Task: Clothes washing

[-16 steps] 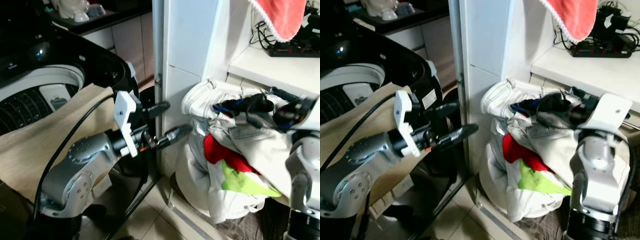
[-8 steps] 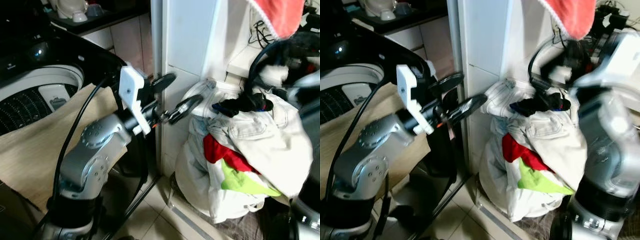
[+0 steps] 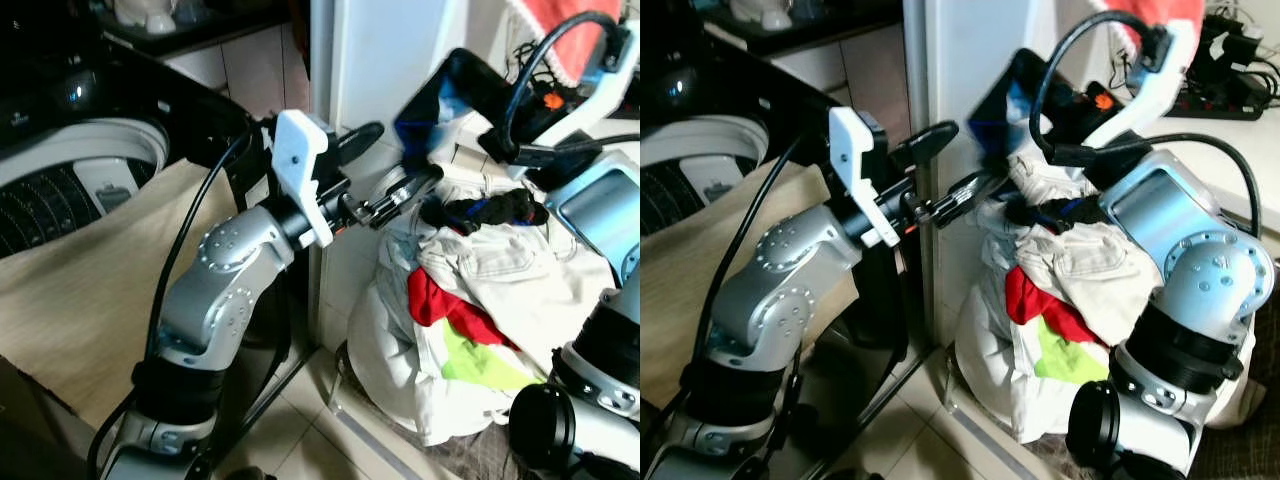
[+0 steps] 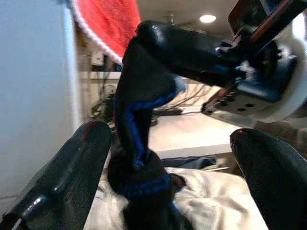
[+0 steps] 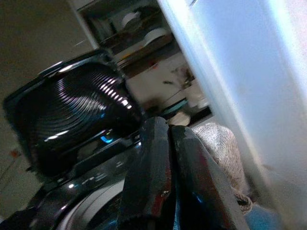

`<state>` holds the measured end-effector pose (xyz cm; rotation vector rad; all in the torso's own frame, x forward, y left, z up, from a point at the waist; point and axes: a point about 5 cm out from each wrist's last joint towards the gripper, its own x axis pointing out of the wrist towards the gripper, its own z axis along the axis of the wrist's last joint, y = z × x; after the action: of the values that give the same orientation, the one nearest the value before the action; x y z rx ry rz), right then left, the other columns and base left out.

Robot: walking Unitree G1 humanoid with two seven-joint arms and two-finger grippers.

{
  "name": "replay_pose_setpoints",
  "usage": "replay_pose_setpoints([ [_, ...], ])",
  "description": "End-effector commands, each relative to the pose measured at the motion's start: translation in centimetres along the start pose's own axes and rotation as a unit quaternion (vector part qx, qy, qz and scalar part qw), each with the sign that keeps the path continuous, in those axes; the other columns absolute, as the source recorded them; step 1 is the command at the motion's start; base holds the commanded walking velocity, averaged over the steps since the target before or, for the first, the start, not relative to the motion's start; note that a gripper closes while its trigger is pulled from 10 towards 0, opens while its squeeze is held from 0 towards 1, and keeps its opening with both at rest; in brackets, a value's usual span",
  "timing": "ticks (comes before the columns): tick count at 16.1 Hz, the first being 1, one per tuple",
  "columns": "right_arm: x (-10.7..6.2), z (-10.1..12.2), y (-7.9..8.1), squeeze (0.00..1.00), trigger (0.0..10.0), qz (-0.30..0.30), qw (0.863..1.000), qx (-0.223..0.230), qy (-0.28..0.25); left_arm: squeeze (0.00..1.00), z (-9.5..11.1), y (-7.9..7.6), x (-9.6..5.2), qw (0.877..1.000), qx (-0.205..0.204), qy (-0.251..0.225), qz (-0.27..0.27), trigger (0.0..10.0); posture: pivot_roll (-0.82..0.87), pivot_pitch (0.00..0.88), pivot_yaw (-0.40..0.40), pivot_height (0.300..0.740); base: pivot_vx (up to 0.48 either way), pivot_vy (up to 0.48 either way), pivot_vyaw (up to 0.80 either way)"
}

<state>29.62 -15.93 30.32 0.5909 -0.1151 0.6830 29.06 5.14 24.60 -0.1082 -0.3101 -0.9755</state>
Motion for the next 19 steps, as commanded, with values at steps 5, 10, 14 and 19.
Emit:
replay_pose_setpoints([
  [5,0.6,-0.9,1.9,0.0,0.0,0.061,0.997,0.039,0.033,0.0,-0.5,0.5,0.6,0.999,0.034,0.009,0.035,10.0,-0.06,0.0,-0.043,0.74,0.0,0.0,0.0],
  [10,0.5,-1.0,2.2,0.0,0.0,0.059,0.997,0.048,0.032,0.0,-1.3,0.9,0.8,0.997,-0.015,0.012,0.069,0.0,-0.06,0.0,-0.034,0.74,0.0,0.0,0.0],
  [14,0.3,-1.1,2.3,0.0,0.0,0.054,0.997,0.05,0.032,0.0,-1.4,0.9,0.6,0.998,-0.012,0.015,0.062,0.0,-0.06,0.0,-0.027,0.74,0.0,0.0,0.0],
  [19,0.3,-1.1,2.2,0.0,0.0,0.043,0.998,0.047,0.031,0.0,-1.3,1.5,0.3,0.997,-0.011,0.01,0.078,0.0,-0.06,0.0,-0.023,0.74,0.0,0.0,0.0],
])
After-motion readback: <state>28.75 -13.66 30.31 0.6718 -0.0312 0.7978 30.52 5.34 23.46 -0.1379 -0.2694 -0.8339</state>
